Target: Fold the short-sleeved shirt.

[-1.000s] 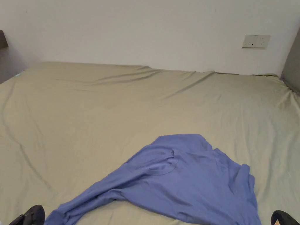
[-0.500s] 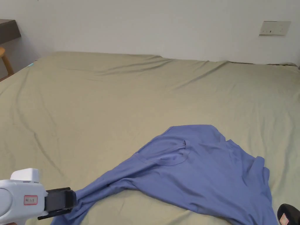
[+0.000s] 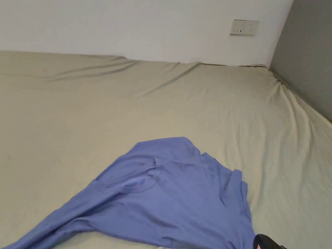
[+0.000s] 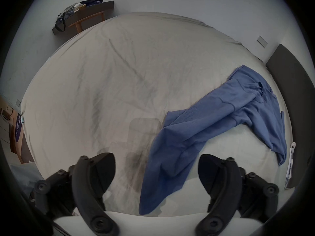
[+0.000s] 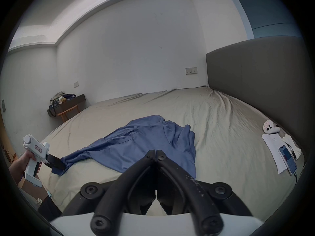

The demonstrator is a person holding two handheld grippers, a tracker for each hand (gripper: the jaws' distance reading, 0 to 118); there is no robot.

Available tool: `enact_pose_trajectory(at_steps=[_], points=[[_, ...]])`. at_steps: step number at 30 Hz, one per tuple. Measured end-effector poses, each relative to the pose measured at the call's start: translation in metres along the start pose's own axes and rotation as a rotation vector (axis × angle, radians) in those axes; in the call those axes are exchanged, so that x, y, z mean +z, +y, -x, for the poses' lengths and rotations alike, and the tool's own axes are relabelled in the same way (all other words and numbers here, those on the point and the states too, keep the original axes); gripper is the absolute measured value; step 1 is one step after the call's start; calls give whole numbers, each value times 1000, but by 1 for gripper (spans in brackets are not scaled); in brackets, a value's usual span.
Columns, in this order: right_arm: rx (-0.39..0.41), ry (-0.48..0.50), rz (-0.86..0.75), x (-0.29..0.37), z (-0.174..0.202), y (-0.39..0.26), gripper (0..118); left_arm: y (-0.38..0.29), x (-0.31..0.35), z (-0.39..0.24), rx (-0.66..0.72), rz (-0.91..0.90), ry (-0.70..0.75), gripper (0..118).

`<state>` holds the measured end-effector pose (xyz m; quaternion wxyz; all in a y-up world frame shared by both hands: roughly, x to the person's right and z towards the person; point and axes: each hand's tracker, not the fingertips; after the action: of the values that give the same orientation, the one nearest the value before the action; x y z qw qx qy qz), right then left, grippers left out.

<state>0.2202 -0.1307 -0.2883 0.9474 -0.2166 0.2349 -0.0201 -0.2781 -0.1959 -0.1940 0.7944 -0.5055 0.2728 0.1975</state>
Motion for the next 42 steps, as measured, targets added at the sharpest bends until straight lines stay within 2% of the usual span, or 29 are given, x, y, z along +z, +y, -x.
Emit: enact_pose_trajectory(at_steps=[3,5,6,14,19,20,21,24,25,26,27,30,31,34,35,37,39,40,42], points=[[-3,-3,19,-7,-2,-3,2,1,-10,6,8,-12,-19,39],[3,-7,36,-12,-3,-5,2,1,-7,4,10,-15,-34,5],[1,-5,43,-14,-5,-5,2,0,-1,-5,7,-27,-39,2],[19,-17,47,-35,-21,11,2,2,0,5,23,-67,-89,1],[74,-47,28,-72,-47,51,3,0,3,4,17,-66,-98,1],[101,-69,54,-87,-55,61,8,1,3,5,15,-64,-99,1],[116,-87,103,-103,-62,71,19,2,3,6,13,-64,-99,1],[90,-75,209,-155,-86,94,103,0,9,-3,9,-65,-100,1],[70,-74,235,-171,-94,97,118,0,10,-3,9,-65,-100,1],[42,-41,234,-186,-102,99,118,-1,9,-3,8,-65,-101,1],[70,-105,254,-211,-110,99,117,-1,9,-3,7,-64,-101,1],[38,-157,404,-267,-122,94,117,-3,9,-3,5,-62,-97,1],[26,-166,426,-255,-136,94,117,-3,7,-3,6,-59,-95,1],[-22,-168,523,-283,-144,78,116,-5,9,-8,8,-50,-92,1],[-82,-207,541,-296,-147,67,113,-6,9,-9,8,-47,-90,1],[-108,-213,577,-309,-147,56,99,-6,7,-9,12,-42,-89,1],[-80,-227,609,-320,-143,47,101,-6,6,-7,18,-38,-86,1],[-36,-226,568,-315,-143,50,97,-6,6,-6,20,-36,-85,1],[-26,-228,573,-311,-143,57,80,-4,4,-4,23,-35,-84,1]])
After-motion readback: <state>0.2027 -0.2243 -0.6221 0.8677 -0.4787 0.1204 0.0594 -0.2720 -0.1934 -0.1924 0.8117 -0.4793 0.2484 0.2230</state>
